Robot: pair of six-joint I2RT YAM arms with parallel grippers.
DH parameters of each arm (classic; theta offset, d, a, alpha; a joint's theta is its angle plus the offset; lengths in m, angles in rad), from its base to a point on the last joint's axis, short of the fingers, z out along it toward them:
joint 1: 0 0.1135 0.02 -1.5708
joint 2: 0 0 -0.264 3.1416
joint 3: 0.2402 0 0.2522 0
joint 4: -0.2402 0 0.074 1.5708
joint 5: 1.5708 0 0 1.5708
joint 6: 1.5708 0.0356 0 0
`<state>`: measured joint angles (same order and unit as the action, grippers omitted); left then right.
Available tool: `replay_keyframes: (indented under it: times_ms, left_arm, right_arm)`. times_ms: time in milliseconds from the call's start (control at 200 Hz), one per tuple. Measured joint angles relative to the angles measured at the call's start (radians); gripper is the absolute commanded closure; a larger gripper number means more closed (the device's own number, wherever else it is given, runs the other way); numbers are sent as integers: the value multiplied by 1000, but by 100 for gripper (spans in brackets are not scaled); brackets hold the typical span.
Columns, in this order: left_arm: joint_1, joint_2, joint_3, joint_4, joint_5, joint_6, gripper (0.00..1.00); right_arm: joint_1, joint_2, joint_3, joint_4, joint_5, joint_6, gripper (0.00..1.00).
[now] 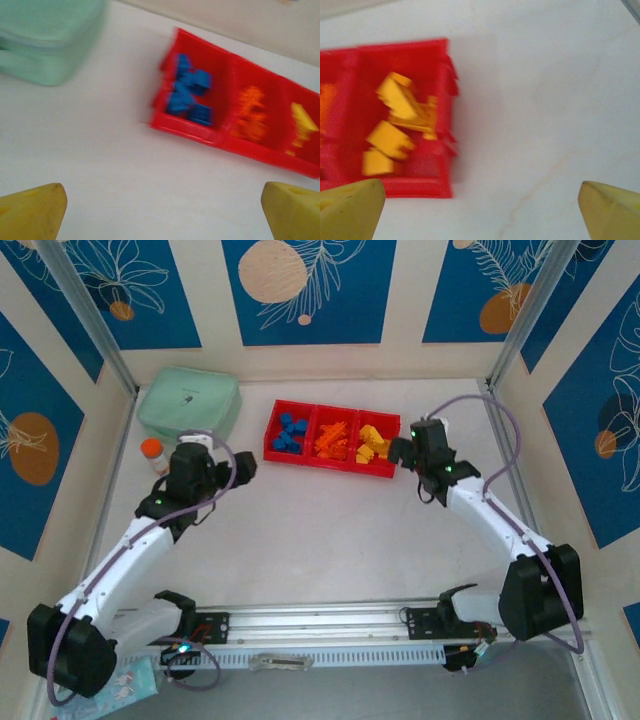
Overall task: Sort the legos into containers by color
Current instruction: Place the lego in the container, then reset both arms
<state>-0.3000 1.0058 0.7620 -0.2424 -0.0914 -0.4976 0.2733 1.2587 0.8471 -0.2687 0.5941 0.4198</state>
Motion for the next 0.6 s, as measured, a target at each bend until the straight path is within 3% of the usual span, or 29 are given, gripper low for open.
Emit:
replay_keyframes:
  times_ms: [140,260,445,600]
  left_arm:
    - [146,-14,-121,3,-114,98,1]
    - [232,29,-246,120,-184,186,1]
    - [250,198,-388,494,-204,324,1]
    - [255,370,-397,780,-142,410,1]
  right_arm:
    - [-88,-11,-201,113,-1,-43,1]
    - [-134,-13,-284,281,-43,-128,1]
    - [-242,31,-387,558,-179,-202,1]
    - [-307,111,-415,764,-356,-235,1]
